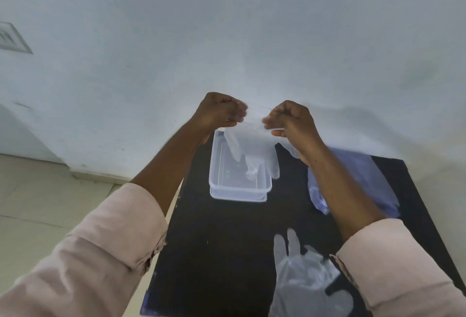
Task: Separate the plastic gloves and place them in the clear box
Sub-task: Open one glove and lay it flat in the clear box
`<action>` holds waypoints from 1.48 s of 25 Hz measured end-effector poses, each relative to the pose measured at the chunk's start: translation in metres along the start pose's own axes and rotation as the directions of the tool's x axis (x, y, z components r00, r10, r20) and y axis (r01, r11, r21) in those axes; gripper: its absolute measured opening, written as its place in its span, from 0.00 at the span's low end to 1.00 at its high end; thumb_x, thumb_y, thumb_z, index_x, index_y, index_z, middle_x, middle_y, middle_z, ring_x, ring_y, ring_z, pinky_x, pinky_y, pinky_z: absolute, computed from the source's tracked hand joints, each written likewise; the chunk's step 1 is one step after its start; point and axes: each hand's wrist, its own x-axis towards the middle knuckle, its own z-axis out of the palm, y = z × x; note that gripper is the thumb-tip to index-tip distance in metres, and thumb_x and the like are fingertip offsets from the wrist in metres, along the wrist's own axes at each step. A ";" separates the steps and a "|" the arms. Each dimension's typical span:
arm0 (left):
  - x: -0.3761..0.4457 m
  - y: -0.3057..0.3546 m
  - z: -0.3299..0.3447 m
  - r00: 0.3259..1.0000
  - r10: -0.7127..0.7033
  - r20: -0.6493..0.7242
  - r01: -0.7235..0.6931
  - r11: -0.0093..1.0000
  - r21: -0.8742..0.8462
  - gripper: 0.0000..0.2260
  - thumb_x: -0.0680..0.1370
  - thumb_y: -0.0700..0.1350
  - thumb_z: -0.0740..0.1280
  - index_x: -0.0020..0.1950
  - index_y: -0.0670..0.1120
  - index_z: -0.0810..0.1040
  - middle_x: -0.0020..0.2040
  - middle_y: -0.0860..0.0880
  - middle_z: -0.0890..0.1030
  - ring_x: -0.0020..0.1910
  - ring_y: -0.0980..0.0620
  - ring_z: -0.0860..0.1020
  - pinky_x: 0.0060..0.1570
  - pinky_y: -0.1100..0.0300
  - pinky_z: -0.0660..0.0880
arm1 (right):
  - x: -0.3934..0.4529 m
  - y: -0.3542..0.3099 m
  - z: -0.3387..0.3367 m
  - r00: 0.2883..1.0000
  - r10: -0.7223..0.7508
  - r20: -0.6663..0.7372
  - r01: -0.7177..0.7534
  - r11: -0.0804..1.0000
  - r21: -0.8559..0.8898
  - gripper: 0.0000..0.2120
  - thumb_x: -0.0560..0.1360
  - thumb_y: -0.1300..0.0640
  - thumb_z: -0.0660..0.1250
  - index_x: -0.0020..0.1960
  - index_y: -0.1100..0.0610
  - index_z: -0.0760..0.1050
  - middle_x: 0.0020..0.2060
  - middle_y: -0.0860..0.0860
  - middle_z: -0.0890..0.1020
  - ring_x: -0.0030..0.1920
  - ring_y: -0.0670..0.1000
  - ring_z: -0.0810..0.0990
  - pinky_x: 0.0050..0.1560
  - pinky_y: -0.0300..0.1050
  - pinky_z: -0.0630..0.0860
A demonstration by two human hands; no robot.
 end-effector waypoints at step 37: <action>0.065 -0.204 0.010 0.820 -0.283 0.497 -0.501 0.065 0.863 0.21 0.80 0.61 0.55 0.63 0.53 0.78 0.69 0.52 0.76 0.73 0.47 0.66 0.75 0.41 0.46 | 0.065 0.193 0.039 0.724 0.247 0.645 0.629 0.148 -0.763 0.14 0.78 0.50 0.57 0.57 0.53 0.76 0.55 0.53 0.83 0.62 0.55 0.76 0.74 0.61 0.51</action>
